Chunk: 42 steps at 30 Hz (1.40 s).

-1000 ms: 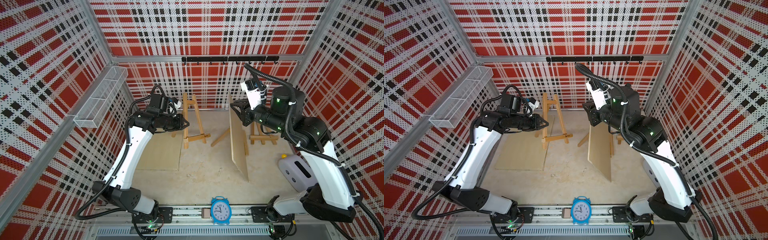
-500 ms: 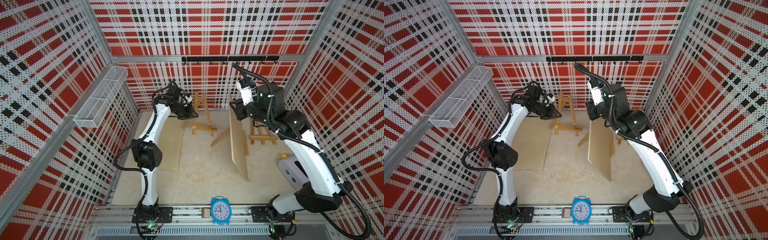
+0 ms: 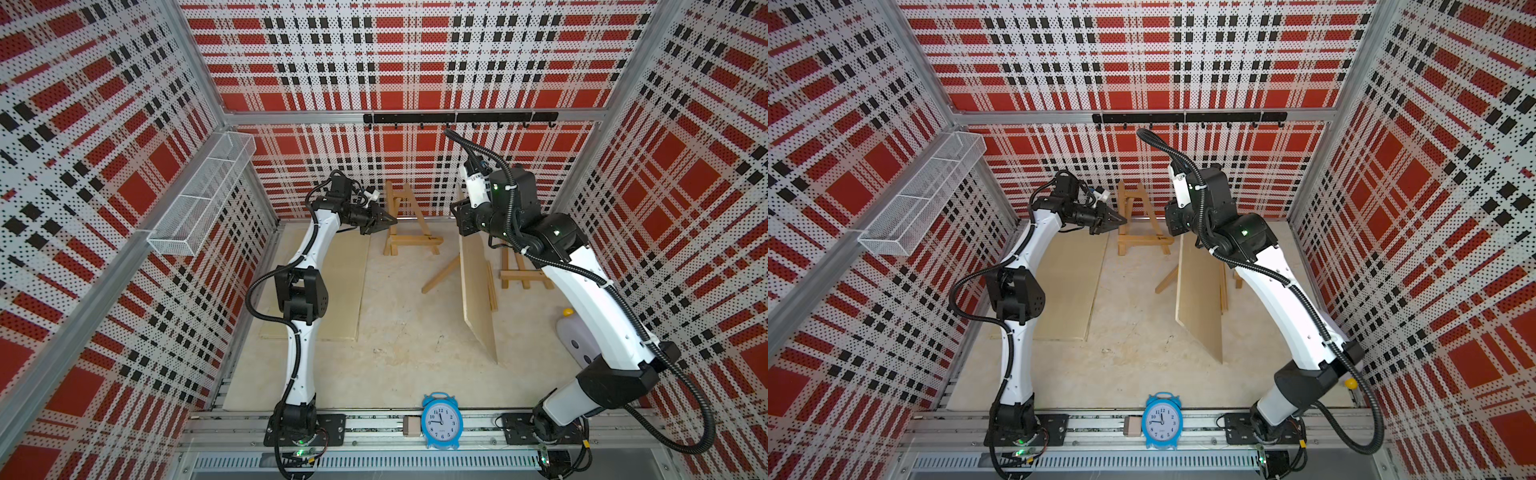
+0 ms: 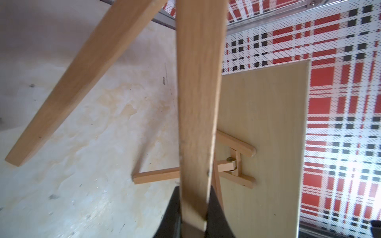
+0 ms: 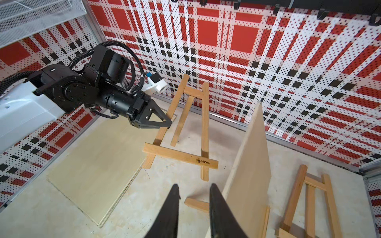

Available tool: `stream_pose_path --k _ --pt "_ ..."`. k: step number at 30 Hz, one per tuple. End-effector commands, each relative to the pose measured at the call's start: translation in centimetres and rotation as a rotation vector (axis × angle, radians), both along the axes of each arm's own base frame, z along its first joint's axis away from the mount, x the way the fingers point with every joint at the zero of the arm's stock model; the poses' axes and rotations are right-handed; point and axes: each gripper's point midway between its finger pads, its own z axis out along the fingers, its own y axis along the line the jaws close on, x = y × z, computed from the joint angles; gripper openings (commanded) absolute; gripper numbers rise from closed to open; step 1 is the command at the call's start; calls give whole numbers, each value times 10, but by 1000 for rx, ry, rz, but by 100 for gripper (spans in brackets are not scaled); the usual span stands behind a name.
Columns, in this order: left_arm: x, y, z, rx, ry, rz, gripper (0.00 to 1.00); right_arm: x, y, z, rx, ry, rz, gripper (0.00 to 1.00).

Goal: Disassemble the easel
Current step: Place the easel at the center of the board.

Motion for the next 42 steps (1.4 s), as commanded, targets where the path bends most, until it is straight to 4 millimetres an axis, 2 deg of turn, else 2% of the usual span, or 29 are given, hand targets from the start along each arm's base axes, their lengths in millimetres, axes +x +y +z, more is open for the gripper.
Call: stream_pose_path --k 1,7,15,19,26,33,38,41,42 --pt "8 -17 28 -161 -64 -71 0 6 -2 24 48 -63 -25 28" --pt "22 -6 -3 -147 -15 -40 0 10 -2 22 32 -61 -36 28" --pt "20 14 -85 13 83 -30 0 11 -5 23 24 -61 -42 28" --pt "23 26 -115 61 98 -23 0 13 -8 22 6 -60 -60 28" --pt "33 33 -133 86 62 -27 0 17 -4 17 -1 -40 -55 28" --pt "36 39 -161 138 69 -24 0 19 -1 10 0 -17 -55 28" --pt "28 39 -182 184 94 -46 9 20 -2 9 4 -13 -59 28" --pt "26 43 -195 242 103 -49 11 21 0 7 6 -8 -60 28" --pt "25 44 -200 258 103 -52 15 22 0 6 7 -6 -62 28"
